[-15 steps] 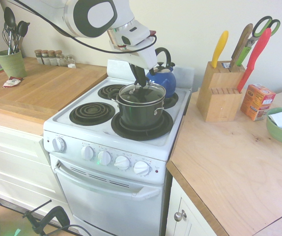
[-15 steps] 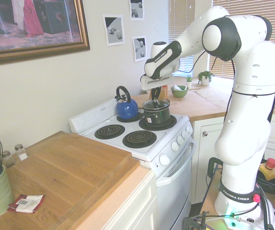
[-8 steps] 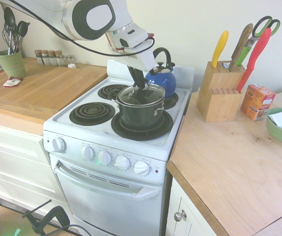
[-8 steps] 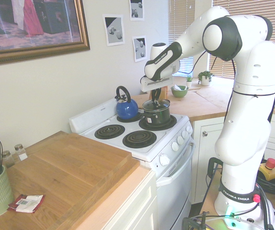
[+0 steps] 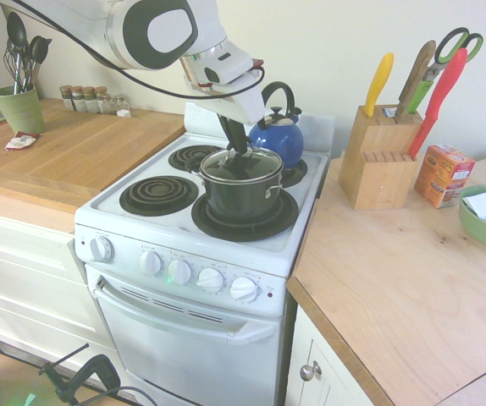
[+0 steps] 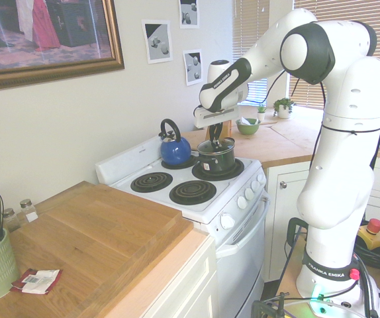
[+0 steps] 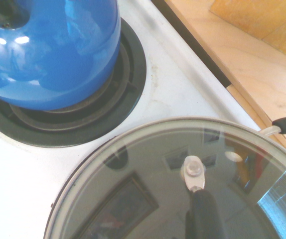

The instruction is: Cover the lid of the pot

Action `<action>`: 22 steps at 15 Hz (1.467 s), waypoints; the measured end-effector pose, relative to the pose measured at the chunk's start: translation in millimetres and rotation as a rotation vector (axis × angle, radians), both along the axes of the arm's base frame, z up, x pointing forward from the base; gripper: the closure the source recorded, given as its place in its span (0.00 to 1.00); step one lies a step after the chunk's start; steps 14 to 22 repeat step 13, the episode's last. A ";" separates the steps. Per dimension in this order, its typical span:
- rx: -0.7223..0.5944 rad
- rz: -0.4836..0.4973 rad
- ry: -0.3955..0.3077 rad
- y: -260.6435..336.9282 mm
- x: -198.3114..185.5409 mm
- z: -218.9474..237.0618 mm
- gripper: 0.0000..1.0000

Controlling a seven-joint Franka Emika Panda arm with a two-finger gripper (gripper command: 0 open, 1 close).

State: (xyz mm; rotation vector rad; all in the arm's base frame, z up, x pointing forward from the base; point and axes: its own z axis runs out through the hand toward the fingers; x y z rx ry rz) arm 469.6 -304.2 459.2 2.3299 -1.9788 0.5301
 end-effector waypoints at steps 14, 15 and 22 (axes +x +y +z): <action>0.018 -0.023 -0.019 9.6 -21.1 54.1 0.00; 0.018 -0.023 -0.019 9.6 -21.1 54.1 0.00; 0.018 -0.023 -0.019 9.6 -21.1 54.1 0.00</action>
